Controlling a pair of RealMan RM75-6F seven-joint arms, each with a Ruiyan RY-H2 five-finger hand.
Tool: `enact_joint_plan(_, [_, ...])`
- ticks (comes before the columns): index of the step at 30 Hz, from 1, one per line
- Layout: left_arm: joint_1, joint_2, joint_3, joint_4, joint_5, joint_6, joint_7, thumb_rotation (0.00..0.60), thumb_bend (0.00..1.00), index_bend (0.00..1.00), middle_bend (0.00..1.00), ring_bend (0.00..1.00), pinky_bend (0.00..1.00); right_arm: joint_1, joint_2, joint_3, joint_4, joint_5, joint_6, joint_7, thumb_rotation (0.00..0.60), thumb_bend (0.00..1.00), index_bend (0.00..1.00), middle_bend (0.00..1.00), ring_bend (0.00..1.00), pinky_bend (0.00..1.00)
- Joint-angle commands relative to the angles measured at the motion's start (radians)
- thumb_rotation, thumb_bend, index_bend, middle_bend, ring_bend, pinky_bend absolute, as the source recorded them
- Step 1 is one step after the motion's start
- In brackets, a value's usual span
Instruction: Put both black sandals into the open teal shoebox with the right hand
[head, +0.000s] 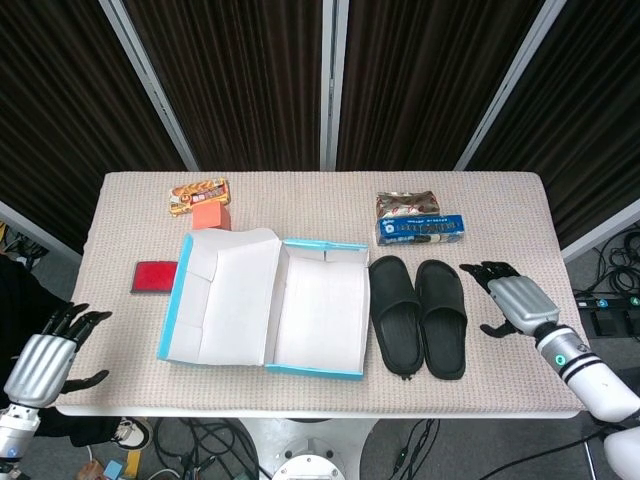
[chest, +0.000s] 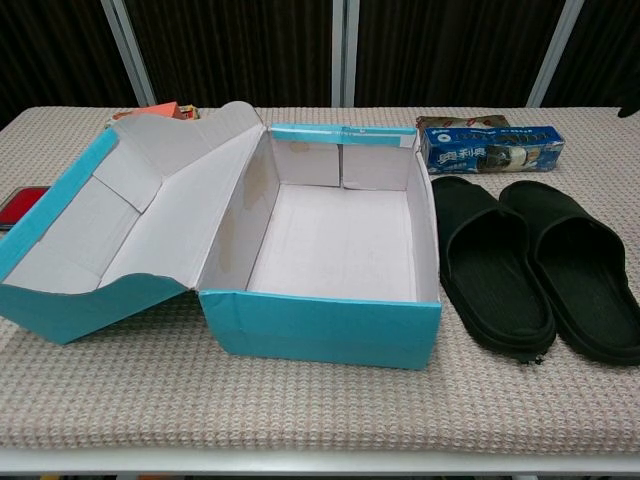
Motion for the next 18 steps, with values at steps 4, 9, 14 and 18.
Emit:
enact_joint_plan(4, [-0.010,0.011,0.008,-0.006,0.005,-0.021,-0.024,0.600,0.02,0.17,0.23,0.11,0.11,0.120,-0.101,0.017,-0.039,0.258,0.043,-0.278,0.600,0.03,0.07,0.12,0.02,0.00])
enact_joint_plan(9, [-0.022,0.012,0.006,-0.002,0.024,-0.020,-0.041,0.600,0.02,0.17,0.23,0.11,0.11,0.198,-0.166,0.000,-0.056,0.440,0.085,-0.425,0.600,0.01,0.09,0.14,0.05,0.00])
enact_joint_plan(14, [-0.026,0.014,0.016,0.031,0.032,-0.023,-0.097,0.600,0.02,0.17,0.23,0.11,0.12,0.308,-0.207,-0.017,-0.046,0.663,0.067,-0.527,0.600,0.01,0.09,0.13,0.05,0.00])
enact_joint_plan(18, [-0.023,0.015,0.022,0.065,0.028,-0.022,-0.142,0.600,0.02,0.18,0.23,0.11,0.12,0.427,-0.218,-0.053,-0.037,0.848,0.041,-0.627,0.600,0.01,0.09,0.11,0.04,0.00])
